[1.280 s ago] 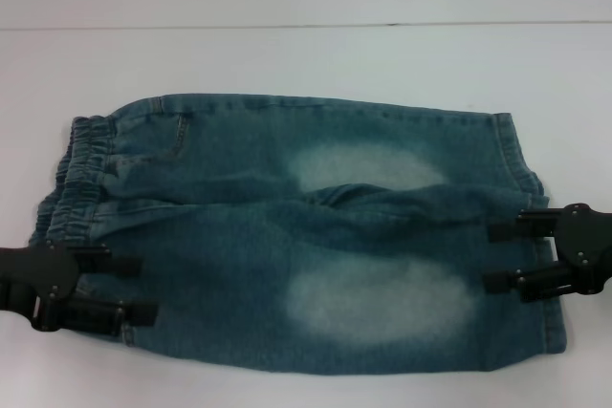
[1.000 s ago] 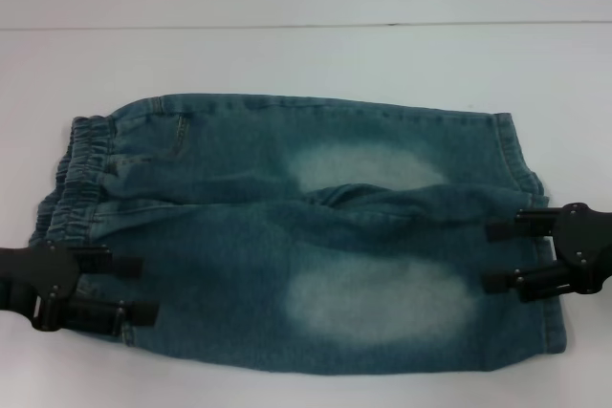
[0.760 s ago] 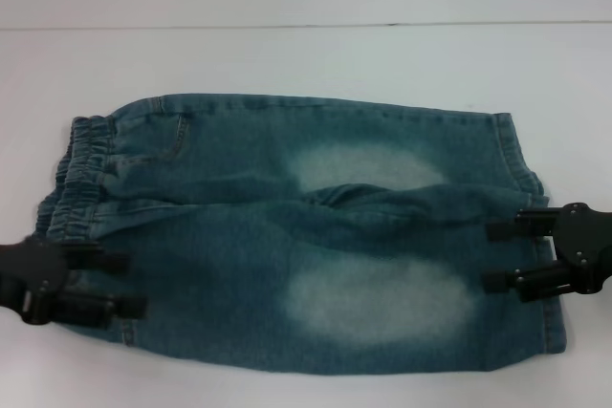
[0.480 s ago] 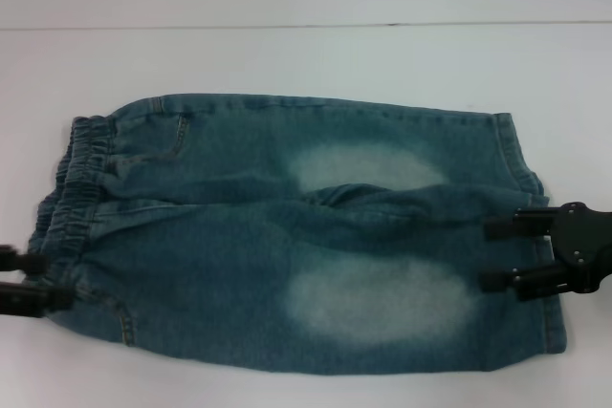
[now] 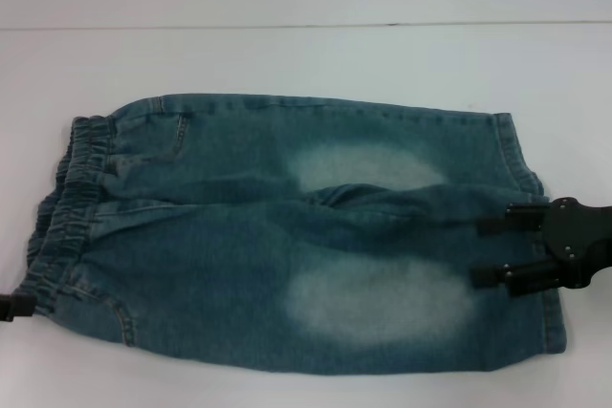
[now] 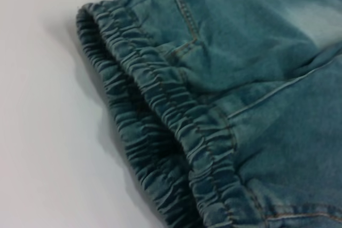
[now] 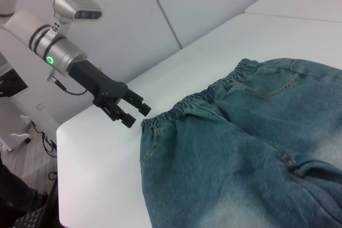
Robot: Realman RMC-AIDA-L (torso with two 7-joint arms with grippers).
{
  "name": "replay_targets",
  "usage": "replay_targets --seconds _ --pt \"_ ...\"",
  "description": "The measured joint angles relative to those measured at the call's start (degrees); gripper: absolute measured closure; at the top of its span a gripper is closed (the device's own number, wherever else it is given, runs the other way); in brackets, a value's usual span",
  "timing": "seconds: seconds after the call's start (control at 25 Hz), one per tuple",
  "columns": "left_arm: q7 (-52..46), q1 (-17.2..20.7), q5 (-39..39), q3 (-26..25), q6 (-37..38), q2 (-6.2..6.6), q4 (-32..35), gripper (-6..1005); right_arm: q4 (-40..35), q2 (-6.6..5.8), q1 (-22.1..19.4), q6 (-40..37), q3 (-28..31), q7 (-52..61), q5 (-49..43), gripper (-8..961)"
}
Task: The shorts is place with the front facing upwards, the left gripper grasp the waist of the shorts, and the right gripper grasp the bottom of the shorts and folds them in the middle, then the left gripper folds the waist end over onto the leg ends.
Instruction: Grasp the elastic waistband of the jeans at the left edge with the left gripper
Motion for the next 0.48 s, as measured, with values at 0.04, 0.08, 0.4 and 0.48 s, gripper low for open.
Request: replay_targets --seconds 0.04,0.08,0.4,0.48 --pt "0.0 -0.03 0.23 0.23 -0.56 -0.05 -0.31 117 0.0 0.0 0.0 0.0 0.0 0.0 0.0 -2" --pt "-0.04 -0.04 0.42 0.56 -0.96 -0.09 -0.58 117 0.0 0.0 0.01 0.0 0.0 0.0 0.0 -2" --pt "-1.43 -0.24 1.46 5.12 -3.08 -0.67 -1.77 123 0.0 0.0 0.06 -0.02 0.0 -0.06 0.0 -2" --pt "-1.92 -0.29 1.28 5.6 -3.71 -0.77 -1.72 124 0.0 0.0 0.11 -0.03 0.0 -0.06 0.01 -2"
